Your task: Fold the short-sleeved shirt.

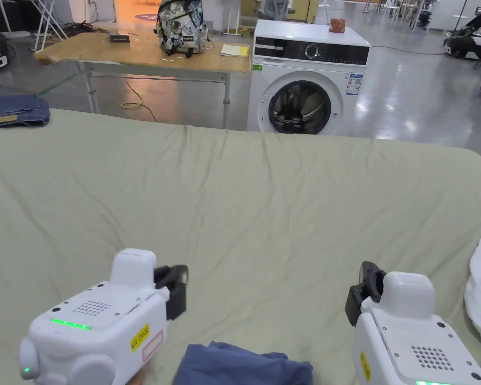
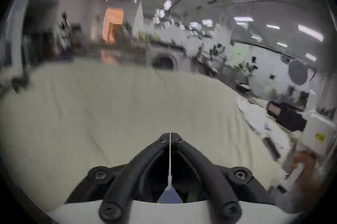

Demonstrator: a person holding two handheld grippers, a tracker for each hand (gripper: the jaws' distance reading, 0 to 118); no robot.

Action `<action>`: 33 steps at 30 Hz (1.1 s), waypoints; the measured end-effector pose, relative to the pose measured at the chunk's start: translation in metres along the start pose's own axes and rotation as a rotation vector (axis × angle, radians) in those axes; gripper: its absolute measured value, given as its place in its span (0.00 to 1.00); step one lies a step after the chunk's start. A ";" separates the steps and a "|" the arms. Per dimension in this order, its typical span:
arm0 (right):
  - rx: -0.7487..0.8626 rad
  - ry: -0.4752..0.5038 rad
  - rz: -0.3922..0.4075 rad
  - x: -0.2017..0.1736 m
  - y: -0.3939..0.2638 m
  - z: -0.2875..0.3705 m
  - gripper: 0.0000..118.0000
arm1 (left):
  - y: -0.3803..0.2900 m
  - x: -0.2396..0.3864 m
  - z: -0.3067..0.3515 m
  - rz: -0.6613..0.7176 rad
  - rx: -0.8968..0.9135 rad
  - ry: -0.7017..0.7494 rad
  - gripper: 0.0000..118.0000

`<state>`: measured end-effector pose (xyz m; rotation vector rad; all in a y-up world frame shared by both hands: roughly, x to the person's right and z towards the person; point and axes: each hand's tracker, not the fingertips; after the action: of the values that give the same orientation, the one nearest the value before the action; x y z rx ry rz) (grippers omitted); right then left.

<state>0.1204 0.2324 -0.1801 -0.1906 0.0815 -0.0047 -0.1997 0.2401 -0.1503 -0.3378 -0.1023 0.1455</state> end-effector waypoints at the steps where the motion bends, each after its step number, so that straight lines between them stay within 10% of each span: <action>1: 0.014 0.004 0.000 -0.004 0.003 -0.001 0.00 | 0.002 -0.001 0.007 -0.031 0.049 0.050 0.00; 13: 0.131 -0.002 0.004 -0.022 0.025 0.003 0.00 | 0.003 -0.017 0.040 -0.155 0.336 0.390 0.00; 26: -0.301 0.236 0.113 -0.063 -0.085 0.049 0.00 | -0.027 -0.042 0.038 -0.057 0.146 0.273 0.00; 33: -0.486 0.128 0.118 -0.068 -0.143 0.022 0.00 | -0.054 -0.055 0.040 0.069 -0.020 0.165 0.00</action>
<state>0.0552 0.0971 -0.1265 -0.6715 0.2219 0.1217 -0.2525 0.1934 -0.0986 -0.3719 0.0713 0.1840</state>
